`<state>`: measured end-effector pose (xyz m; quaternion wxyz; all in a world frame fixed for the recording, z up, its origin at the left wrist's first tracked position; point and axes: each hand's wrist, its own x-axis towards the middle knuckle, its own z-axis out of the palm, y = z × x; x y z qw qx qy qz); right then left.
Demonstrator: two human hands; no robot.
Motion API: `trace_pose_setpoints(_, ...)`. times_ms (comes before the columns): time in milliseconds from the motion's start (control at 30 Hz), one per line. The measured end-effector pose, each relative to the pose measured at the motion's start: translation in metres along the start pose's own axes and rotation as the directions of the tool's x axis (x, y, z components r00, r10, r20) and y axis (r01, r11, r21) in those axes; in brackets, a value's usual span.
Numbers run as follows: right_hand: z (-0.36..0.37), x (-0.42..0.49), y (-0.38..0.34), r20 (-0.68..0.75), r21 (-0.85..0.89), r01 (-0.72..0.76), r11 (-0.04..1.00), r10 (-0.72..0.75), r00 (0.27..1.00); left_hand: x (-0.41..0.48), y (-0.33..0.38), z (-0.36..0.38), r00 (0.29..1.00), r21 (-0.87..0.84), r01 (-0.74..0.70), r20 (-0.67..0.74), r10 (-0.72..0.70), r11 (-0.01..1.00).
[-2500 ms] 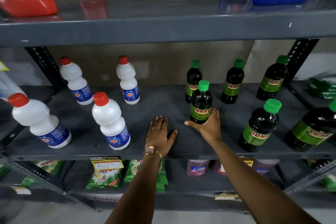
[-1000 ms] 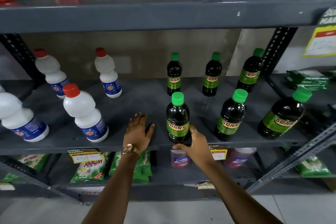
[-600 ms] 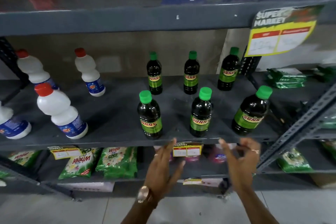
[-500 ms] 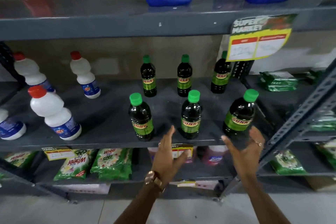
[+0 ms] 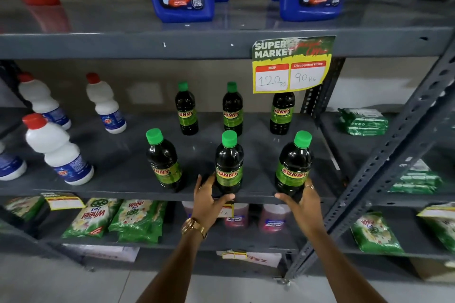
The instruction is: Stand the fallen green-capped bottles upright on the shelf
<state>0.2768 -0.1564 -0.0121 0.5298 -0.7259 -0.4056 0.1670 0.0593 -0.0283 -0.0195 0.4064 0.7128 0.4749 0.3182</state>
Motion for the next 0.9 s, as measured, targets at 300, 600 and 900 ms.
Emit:
trace_pose_setpoints(300, -0.001, 0.002, 0.009, 0.003, -0.051, -0.022, 0.998, 0.022, 1.0, 0.002, 0.0, 0.001, 0.999, 0.028, -0.016, -0.051, 0.017, 0.999)
trace_pose_setpoints(600, -0.003, 0.0, 0.001, -0.018, -0.067, -0.049, 0.997, 0.047, 0.999, -0.003, 0.014, -0.004, 0.999, -0.046, 0.015, -0.039, -0.016, 0.999)
trace_pose_setpoints(900, -0.033, -0.077, -0.081, -0.268, 0.14, 0.132, 0.981, -0.091, 0.959, -0.018, 0.025, -0.021, 0.993, -0.116, -0.089, 0.066, 0.097, 0.989)
